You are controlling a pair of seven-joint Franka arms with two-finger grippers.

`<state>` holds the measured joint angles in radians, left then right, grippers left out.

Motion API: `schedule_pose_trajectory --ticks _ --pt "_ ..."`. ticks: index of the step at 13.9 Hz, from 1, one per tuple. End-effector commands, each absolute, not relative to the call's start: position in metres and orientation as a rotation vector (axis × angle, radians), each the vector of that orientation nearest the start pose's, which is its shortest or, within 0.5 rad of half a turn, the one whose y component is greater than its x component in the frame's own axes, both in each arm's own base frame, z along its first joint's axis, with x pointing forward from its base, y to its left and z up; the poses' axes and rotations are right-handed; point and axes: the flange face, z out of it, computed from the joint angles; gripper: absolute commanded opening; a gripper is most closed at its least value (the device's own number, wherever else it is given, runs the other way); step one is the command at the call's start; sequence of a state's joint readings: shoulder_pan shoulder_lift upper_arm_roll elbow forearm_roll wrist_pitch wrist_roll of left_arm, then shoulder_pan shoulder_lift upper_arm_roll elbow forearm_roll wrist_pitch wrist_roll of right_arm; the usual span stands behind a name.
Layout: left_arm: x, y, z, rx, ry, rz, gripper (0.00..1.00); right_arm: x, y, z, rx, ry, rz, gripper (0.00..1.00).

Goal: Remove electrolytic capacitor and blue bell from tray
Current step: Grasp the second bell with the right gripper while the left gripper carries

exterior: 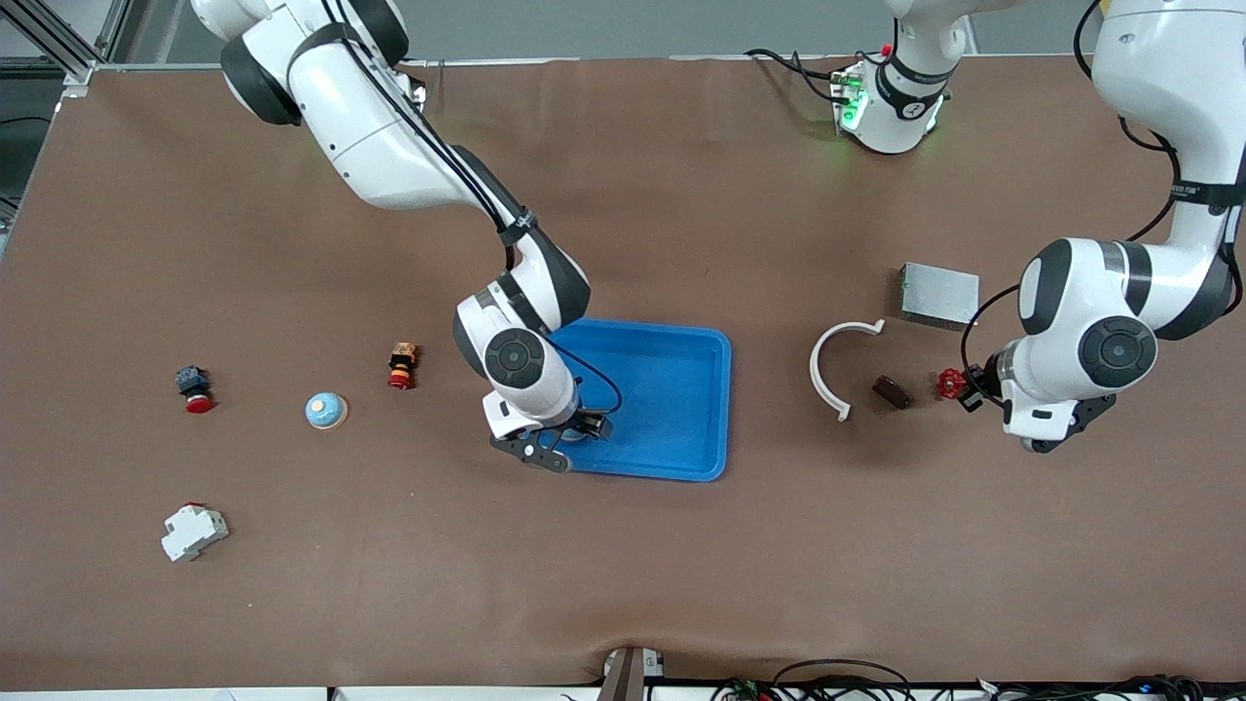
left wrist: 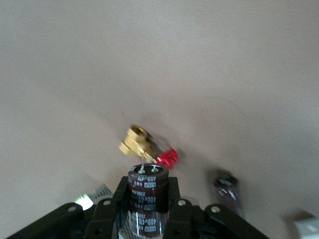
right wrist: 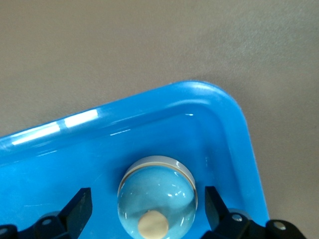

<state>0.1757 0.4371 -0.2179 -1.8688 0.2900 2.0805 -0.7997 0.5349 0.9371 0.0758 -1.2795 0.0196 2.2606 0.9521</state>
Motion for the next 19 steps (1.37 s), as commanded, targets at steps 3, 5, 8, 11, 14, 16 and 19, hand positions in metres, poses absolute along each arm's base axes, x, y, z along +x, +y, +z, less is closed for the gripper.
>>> schedule_pose_trajectory --ticks 3,5,8,11,14,16,19 --pt "0.61 0.03 0.247 -2.836 -0.749 0.188 0.0 0.626 0.425 0.181 -3.006 0.587 0.017 1.0" --pt "0.608 0.056 0.238 -2.872 -0.699 0.191 0.0 0.626 0.424 0.18 -3.009 0.573 0.016 0.61" --pt "0.609 0.091 0.218 -2.925 -0.545 0.162 0.0 0.629 0.421 0.182 -3.007 0.578 0.014 0.26" --pt "0.613 0.11 0.202 -2.928 -0.48 0.096 0.0 0.632 0.416 0.185 -3.005 0.571 0.016 0.01" --pt "0.618 0.106 0.187 -2.95 -0.472 0.065 0.0 0.632 0.42 0.199 -2.995 0.552 0.013 0.0" --pt "0.621 0.105 0.179 -2.955 -0.472 0.069 0.0 0.631 0.421 0.215 -2.994 0.55 0.03 0.0" --pt "0.62 0.107 0.178 -2.956 -0.476 0.07 0.39 0.63 0.415 0.255 -3.036 0.406 0.064 0.0"
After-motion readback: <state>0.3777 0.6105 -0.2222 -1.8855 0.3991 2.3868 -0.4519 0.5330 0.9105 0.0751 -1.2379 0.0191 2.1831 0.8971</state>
